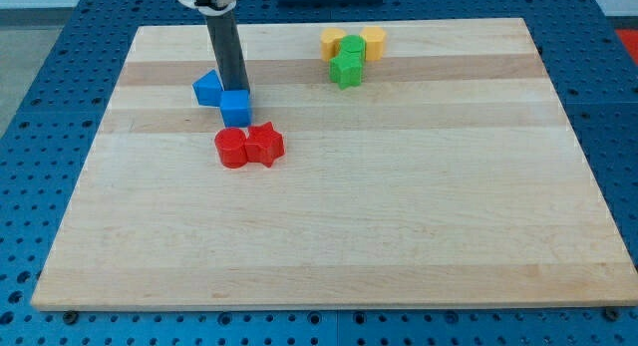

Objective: Put the triangle on the left side of red circle

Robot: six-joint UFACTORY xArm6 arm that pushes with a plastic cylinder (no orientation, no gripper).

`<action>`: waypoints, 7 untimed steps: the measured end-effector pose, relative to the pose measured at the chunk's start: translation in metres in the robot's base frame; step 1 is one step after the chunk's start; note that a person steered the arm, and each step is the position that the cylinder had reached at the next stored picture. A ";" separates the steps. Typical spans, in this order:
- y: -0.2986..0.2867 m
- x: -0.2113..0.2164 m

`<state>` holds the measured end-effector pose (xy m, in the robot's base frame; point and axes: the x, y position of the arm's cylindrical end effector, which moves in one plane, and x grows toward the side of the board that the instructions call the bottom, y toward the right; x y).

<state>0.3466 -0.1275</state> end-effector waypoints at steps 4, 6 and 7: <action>0.009 -0.020; -0.022 -0.043; -0.048 -0.043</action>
<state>0.3040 -0.1759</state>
